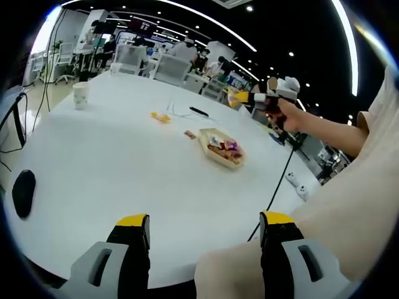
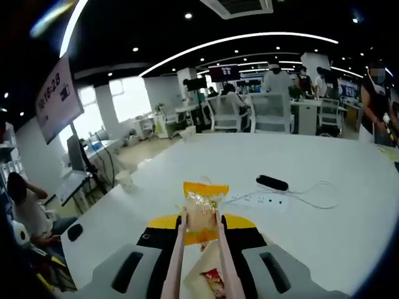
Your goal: Place the target food into the container with the food tongs after gripping and lifting it, then release it inside without dropping or visibly crushing the food.
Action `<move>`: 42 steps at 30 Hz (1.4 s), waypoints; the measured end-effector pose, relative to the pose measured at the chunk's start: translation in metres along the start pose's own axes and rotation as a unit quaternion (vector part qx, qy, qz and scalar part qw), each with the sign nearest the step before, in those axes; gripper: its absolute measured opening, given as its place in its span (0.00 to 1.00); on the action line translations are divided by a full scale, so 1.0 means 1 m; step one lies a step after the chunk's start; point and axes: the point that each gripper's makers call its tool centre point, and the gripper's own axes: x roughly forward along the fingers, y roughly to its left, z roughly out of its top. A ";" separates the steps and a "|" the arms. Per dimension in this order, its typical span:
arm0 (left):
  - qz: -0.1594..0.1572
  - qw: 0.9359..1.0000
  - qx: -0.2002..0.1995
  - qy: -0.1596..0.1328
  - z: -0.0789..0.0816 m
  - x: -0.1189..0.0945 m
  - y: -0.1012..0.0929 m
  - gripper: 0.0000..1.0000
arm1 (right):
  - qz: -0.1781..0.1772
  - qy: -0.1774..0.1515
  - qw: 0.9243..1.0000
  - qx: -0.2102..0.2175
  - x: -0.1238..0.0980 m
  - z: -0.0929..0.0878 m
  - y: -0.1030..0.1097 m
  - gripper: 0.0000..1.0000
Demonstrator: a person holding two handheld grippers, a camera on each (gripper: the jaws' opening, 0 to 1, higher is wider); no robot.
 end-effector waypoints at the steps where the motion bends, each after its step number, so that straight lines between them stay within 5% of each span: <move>1: 0.000 1.000 0.000 0.000 0.000 0.000 0.000 0.71 | 0.000 0.000 1.000 0.000 0.000 0.000 0.000 0.25; 26: -0.004 1.000 0.005 0.003 0.003 0.003 0.000 0.71 | -0.005 0.009 1.000 0.013 -0.001 -0.008 -0.004 0.25; 35: -0.003 1.000 0.002 0.003 0.002 0.004 0.002 0.71 | -0.005 0.009 1.000 0.012 -0.006 -0.003 0.012 0.26; 42: -0.004 1.000 -0.001 0.004 0.002 0.005 0.002 0.71 | 0.013 0.035 0.999 0.036 -0.006 -0.021 0.030 0.26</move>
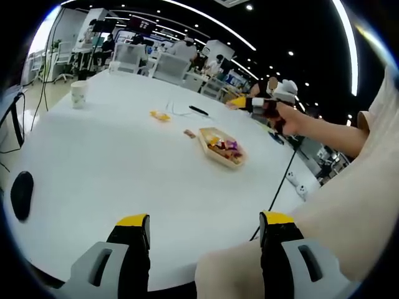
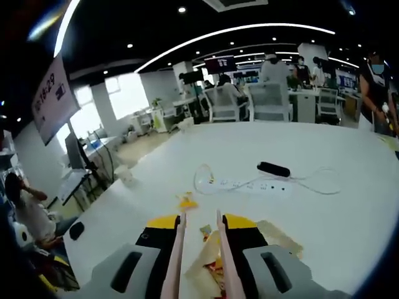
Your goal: Place the target food into the container with the food tongs after gripping and lifting it, then release it inside without dropping or visibly crushing the food.
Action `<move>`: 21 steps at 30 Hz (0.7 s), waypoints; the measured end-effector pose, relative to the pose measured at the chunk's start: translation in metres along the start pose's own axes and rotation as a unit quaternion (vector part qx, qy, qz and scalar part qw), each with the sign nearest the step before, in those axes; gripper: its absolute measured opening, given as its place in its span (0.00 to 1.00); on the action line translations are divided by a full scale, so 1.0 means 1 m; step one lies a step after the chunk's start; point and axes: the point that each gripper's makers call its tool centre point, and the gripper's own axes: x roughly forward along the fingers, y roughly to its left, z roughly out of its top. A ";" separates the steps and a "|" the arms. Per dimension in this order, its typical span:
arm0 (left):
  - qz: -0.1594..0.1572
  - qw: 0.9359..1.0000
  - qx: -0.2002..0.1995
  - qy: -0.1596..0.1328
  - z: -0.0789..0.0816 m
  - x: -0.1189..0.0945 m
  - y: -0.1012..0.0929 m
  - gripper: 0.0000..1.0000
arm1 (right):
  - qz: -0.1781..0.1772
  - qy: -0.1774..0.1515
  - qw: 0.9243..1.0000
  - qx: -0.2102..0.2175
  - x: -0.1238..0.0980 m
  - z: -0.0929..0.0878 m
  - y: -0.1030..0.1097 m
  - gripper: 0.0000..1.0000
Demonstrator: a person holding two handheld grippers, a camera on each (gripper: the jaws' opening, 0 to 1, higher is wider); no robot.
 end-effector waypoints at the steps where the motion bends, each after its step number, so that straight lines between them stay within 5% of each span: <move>1: 0.000 1.000 -0.001 0.000 0.000 0.000 0.000 0.71 | 0.004 -0.001 1.000 0.005 0.001 0.000 0.002 0.26; 21: 0.002 1.000 -0.009 0.008 0.000 0.004 0.010 0.71 | 0.033 0.028 0.999 0.017 0.025 -0.016 0.022 0.27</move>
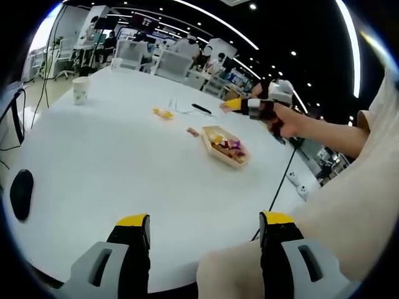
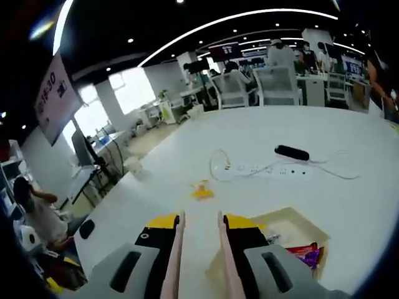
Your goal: Place the target food into the container with the food tongs after gripping and lifting it, then release it inside without dropping or visibly crushing the food.
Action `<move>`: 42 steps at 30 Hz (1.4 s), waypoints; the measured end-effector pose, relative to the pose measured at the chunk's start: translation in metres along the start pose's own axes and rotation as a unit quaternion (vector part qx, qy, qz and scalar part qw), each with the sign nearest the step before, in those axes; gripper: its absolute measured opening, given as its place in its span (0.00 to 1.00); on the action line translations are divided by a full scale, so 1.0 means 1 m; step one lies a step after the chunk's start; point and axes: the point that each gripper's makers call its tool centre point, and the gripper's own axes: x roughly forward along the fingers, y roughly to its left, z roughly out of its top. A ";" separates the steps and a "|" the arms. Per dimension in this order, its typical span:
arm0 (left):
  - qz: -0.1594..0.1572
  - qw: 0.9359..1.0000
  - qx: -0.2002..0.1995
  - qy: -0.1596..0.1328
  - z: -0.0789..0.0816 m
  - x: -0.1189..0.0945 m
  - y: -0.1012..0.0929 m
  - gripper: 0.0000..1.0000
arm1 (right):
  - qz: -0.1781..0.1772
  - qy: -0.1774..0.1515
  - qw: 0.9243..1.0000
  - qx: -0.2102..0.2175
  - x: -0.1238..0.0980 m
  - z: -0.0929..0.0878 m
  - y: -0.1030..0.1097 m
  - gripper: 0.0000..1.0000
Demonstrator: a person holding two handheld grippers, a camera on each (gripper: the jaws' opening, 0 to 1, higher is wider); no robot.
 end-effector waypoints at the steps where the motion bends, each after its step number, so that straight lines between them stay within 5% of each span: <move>1: 0.000 1.000 0.000 0.000 0.000 0.000 0.000 0.71 | 0.000 0.001 1.000 -0.001 0.001 -0.001 0.001 0.27; 11: -0.002 1.000 -0.001 0.009 0.005 0.004 0.008 0.71 | 0.004 0.029 0.999 -0.011 0.021 -0.018 0.004 0.28; 30: 0.000 1.000 -0.006 0.020 0.010 0.004 0.021 0.71 | 0.009 0.051 0.998 -0.027 0.051 -0.024 0.004 0.28; 42: 0.004 1.000 -0.017 0.025 0.006 0.005 0.030 0.71 | 0.006 0.059 0.998 -0.033 0.070 -0.033 -0.014 0.28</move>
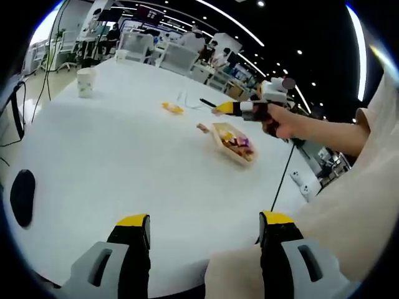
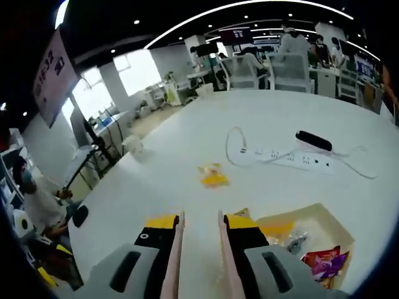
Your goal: Place the target food into the container with the food tongs after gripping and lifting it, then release it inside without dropping or visibly crushing the food.
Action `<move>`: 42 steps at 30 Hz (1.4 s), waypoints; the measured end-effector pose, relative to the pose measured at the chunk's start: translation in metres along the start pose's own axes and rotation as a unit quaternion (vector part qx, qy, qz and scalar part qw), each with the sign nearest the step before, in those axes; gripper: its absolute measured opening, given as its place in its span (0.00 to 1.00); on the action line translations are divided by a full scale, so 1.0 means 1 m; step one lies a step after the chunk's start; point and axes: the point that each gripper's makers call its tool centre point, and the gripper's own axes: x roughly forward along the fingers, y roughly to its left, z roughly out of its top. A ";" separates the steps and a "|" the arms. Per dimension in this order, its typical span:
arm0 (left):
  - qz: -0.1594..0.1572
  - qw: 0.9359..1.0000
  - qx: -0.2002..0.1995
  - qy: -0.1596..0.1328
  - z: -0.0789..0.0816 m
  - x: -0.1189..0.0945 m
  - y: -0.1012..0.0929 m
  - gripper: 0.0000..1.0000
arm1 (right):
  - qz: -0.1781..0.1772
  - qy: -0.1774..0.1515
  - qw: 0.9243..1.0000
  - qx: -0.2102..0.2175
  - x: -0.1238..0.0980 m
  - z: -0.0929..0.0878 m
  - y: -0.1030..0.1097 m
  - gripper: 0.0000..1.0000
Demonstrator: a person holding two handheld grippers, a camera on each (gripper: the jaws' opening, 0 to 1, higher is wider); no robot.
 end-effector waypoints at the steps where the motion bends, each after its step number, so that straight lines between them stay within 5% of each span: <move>1: 0.001 1.000 -0.001 0.000 0.000 0.000 0.001 0.71 | 0.000 -0.001 1.000 0.000 0.002 0.002 -0.001 0.28; 42: 0.010 1.000 -0.017 0.001 0.003 -0.002 0.010 0.71 | 0.020 -0.006 0.999 -0.030 0.048 0.034 0.018 0.29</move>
